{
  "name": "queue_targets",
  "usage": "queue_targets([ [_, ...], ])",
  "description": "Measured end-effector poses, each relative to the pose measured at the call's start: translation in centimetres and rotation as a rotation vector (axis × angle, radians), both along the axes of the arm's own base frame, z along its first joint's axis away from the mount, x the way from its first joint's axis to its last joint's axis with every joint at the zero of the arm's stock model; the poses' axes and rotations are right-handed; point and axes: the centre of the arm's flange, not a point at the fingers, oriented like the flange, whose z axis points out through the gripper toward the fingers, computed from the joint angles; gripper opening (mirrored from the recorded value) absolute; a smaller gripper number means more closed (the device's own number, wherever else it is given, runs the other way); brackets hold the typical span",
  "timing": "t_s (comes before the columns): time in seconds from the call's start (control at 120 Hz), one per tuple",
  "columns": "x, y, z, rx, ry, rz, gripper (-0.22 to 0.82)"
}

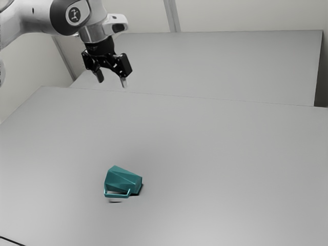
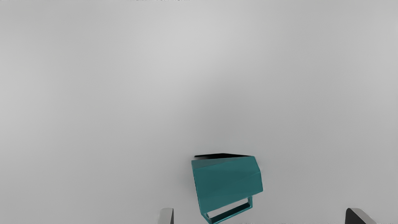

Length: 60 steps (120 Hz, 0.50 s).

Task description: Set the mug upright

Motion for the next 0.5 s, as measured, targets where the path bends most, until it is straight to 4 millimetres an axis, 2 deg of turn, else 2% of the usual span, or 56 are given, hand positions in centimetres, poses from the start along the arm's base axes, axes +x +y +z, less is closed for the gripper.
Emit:
queue_targets([
  [0.158,-0.6,-3.4,0.2,0.006,-0.004,-0.057,0.60],
  [0.342,-1.4,-5.3,-0.1,-0.002,0.005,-0.083,0.60],
  [0.4,-1.8,-5.6,-0.9,-0.005,0.021,-0.085,0.60],
  [0.5,-2.6,-6.0,-3.8,-0.015,0.065,-0.085,0.60],
])
